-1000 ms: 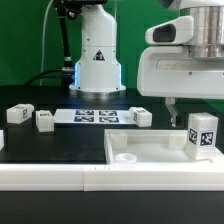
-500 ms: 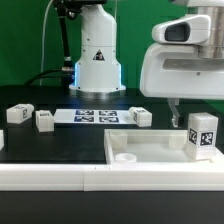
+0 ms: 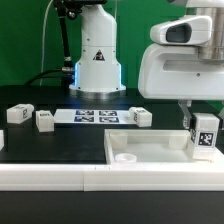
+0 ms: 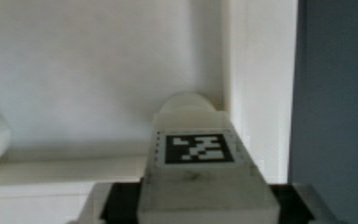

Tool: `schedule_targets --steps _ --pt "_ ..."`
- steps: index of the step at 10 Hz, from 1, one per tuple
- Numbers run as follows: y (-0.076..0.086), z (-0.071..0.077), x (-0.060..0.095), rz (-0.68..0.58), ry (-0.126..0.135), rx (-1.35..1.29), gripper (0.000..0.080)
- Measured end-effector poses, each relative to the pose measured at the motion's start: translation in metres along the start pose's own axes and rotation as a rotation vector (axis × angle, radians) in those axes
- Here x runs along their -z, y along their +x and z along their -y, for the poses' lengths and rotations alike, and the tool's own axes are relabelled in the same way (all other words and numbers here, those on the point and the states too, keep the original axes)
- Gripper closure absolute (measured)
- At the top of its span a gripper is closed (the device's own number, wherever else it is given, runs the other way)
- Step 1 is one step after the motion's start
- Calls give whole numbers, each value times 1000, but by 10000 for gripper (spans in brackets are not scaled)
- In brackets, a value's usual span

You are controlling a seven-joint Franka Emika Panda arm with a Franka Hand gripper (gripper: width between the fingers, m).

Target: Assemble one leg

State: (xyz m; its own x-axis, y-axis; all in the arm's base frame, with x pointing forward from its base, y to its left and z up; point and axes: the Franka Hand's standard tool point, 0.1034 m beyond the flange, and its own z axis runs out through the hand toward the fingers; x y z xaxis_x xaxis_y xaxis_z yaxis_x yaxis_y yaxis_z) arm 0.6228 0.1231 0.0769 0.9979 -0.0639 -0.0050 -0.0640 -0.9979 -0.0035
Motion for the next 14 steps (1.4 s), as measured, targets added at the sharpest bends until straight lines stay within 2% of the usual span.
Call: schedule_targets --steps 2,3,4,8,11,13,14 --pt "0 0 0 1 3 -34 511" --pt "0 -1 0 6 21 -217 511" --pt "0 0 0 6 24 -385 511" --pt "-1 2 -2 -4 19 -790 509" --pt "-2 3 -1 0 19 -1205 509" --pt "-1 1 -1 15 37 -1258 509" --pt "-1 2 -1 16 37 -1249 508"
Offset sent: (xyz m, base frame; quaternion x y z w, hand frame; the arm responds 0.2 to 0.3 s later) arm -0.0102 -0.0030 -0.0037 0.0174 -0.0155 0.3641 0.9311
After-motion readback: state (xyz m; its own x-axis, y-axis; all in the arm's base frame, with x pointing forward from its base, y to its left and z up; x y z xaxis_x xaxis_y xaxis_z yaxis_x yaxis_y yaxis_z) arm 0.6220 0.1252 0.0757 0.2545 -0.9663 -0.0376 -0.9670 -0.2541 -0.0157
